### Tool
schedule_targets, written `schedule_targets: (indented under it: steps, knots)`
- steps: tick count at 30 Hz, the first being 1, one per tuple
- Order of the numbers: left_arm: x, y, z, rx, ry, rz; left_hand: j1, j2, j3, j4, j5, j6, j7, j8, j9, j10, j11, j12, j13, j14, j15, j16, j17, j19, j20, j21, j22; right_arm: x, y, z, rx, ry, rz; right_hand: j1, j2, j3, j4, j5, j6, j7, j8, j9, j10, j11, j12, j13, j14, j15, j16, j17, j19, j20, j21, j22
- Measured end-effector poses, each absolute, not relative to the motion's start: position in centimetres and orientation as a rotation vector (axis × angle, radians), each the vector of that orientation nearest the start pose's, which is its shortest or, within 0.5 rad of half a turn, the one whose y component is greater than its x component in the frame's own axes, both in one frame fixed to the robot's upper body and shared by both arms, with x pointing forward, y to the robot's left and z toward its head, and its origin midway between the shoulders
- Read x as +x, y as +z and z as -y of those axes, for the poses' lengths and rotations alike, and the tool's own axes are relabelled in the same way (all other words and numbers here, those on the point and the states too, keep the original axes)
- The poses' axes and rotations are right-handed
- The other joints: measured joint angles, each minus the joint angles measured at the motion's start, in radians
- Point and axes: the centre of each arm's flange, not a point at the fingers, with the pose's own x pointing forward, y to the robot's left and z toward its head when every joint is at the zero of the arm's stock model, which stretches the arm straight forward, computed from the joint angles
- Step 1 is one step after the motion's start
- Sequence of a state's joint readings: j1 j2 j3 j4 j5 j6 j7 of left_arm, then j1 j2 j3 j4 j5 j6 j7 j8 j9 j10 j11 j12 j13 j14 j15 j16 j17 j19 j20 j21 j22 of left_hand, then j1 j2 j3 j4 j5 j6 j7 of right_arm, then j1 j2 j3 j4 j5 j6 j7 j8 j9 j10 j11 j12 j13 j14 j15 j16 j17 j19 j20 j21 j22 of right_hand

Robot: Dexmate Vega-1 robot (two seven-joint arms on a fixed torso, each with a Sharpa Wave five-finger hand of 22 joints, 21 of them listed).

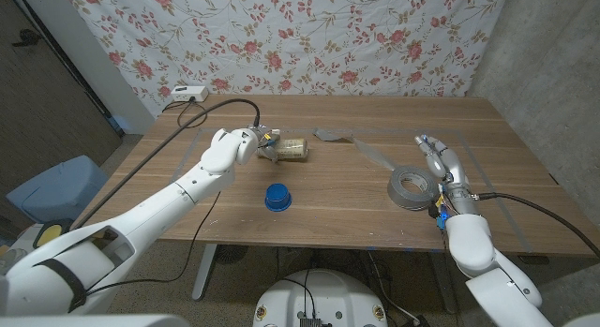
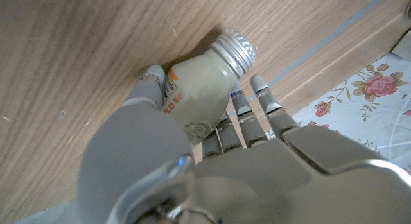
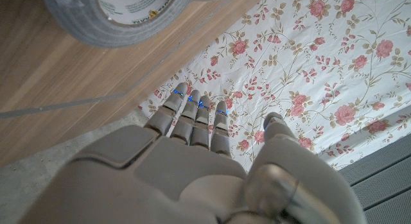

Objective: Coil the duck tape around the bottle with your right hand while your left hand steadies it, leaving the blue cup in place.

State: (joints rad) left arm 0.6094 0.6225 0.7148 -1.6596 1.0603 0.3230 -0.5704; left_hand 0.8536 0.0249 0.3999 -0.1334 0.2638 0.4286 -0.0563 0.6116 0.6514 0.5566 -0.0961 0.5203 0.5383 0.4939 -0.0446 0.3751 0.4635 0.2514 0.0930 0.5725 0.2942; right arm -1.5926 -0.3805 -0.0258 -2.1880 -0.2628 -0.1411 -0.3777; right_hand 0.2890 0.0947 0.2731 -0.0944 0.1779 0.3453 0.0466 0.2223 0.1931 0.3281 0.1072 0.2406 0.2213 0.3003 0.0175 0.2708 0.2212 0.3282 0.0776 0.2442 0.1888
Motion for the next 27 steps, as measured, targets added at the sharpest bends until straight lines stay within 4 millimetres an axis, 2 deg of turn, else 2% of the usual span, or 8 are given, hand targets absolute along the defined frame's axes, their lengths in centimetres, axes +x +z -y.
schedule_targets:
  steps: [1, 2, 10, 12, 14, 17, 18, 27]
  knots:
    - [64.1, 2.2, -18.5, 1.874, -0.042, 0.208, 0.0, 0.0, 0.0, 0.0, 0.0, -0.002, 0.002, 0.0, 0.014, 0.0, 0.0, 0.007, 0.008, 0.005, -0.002, 0.005, 0.007, -0.002, 0.002, 0.005, 0.004, 44.9, -9.7, 28.7, -0.54, -0.338, 0.562, 0.005, -0.006, -0.001, -0.001, 0.0, 0.003, 0.003, 0.0, 0.0, 0.0, 0.0, 0.0, 0.0, 0.004, -0.004, 0.0, 0.0, 0.0, 0.004, 0.0, 0.0]
    - [64.1, 2.3, -18.4, 1.871, -0.04, 0.21, 0.0, 0.0, 0.003, -0.003, 0.0, -0.004, 0.007, 0.031, 0.021, 0.0, 0.0, 0.015, 0.016, 0.007, -0.004, 0.008, 0.012, -0.006, 0.006, 0.008, 0.005, 44.8, -9.7, 28.6, -0.549, -0.337, 0.559, 0.007, -0.008, -0.003, -0.003, 0.0, 0.003, 0.003, 0.0, 0.0, 0.0, 0.0, 0.0, 0.0, 0.005, -0.005, 0.0, 0.0, 0.0, 0.008, 0.0, 0.0]
    - [63.9, 3.5, -17.7, 1.838, -0.031, 0.257, 0.0, 0.0, 0.008, -0.008, 0.0, -0.009, 0.012, 0.046, 0.022, -0.001, 0.001, 0.047, 0.059, 0.014, -0.003, 0.02, 0.049, -0.009, 0.009, 0.037, 0.019, 43.4, -9.6, 27.9, -0.695, -0.329, 0.47, 0.004, -0.062, -0.024, -0.023, 0.004, 0.009, -0.002, 0.0, 0.005, -0.004, -0.014, -0.001, 0.005, -0.024, -0.013, -0.004, 0.005, -0.024, 0.034, -0.005, 0.002]
    - [63.9, 3.8, -17.6, 1.831, -0.028, 0.268, 0.0, 0.0, 0.011, -0.011, 0.0, -0.002, 0.02, 0.047, 0.034, 0.0, 0.004, 0.057, 0.073, 0.017, -0.004, 0.021, 0.059, -0.011, 0.011, 0.046, 0.024, 43.3, -9.7, 27.7, -0.721, -0.328, 0.454, 0.013, -0.072, -0.026, -0.026, 0.005, 0.009, -0.002, 0.0, 0.005, -0.016, -0.026, -0.005, 0.009, -0.036, -0.017, -0.009, 0.005, -0.035, 0.033, -0.009, 0.004]
    - [63.9, 4.4, -17.3, 1.816, -0.029, 0.288, 0.0, 0.0, 0.012, -0.012, 0.0, 0.0, 0.032, 0.056, 0.035, 0.007, 0.01, 0.063, 0.088, 0.017, -0.004, 0.025, 0.067, -0.011, 0.011, 0.052, 0.027, 43.0, -9.8, 27.5, -0.773, -0.335, 0.421, 0.022, -0.08, -0.024, -0.039, 0.015, 0.004, -0.006, 0.0, 0.005, -0.025, -0.03, -0.01, 0.009, -0.058, -0.025, -0.018, 0.005, -0.047, 0.035, -0.012, 0.006]
    - [63.8, 4.9, -17.2, 1.802, -0.027, 0.303, 0.0, 0.0, 0.013, -0.013, 0.0, -0.002, 0.034, 0.058, 0.036, 0.007, 0.01, 0.064, 0.102, 0.019, -0.003, 0.025, 0.078, -0.016, 0.016, 0.06, 0.03, 42.8, -9.8, 27.3, -0.82, -0.345, 0.393, 0.03, -0.087, -0.026, -0.043, 0.015, 0.001, -0.009, 0.0, 0.005, -0.034, -0.033, -0.012, 0.009, -0.066, -0.032, -0.023, 0.005, -0.055, 0.037, -0.02, 0.002]
    - [63.8, 5.3, -17.1, 1.794, -0.024, 0.312, 0.0, 0.0, 0.015, -0.015, 0.0, -0.004, 0.036, 0.077, 0.035, 0.007, 0.01, 0.071, 0.106, 0.025, -0.004, 0.029, 0.081, -0.016, 0.016, 0.064, 0.033, 42.6, -9.9, 27.0, -0.85, -0.35, 0.377, 0.035, -0.092, -0.025, -0.047, 0.02, 0.001, -0.009, 0.0, 0.005, -0.037, -0.036, -0.012, 0.012, -0.071, -0.037, -0.023, 0.008, -0.056, 0.036, -0.02, 0.001]
    - [63.5, 6.5, -16.7, 1.763, -0.023, 0.349, 0.0, 0.0, 0.02, -0.02, 0.0, -0.007, 0.043, 0.092, 0.036, 0.007, 0.011, 0.079, 0.146, 0.03, -0.002, 0.039, 0.112, -0.022, 0.021, 0.09, 0.043, 42.2, -10.3, 25.7, -1.016, -0.411, 0.279, 0.072, -0.117, -0.038, -0.061, 0.044, 0.006, -0.026, 0.0, 0.01, -0.039, -0.052, -0.012, 0.025, -0.096, -0.055, -0.027, 0.019, -0.09, 0.034, -0.03, 0.002]
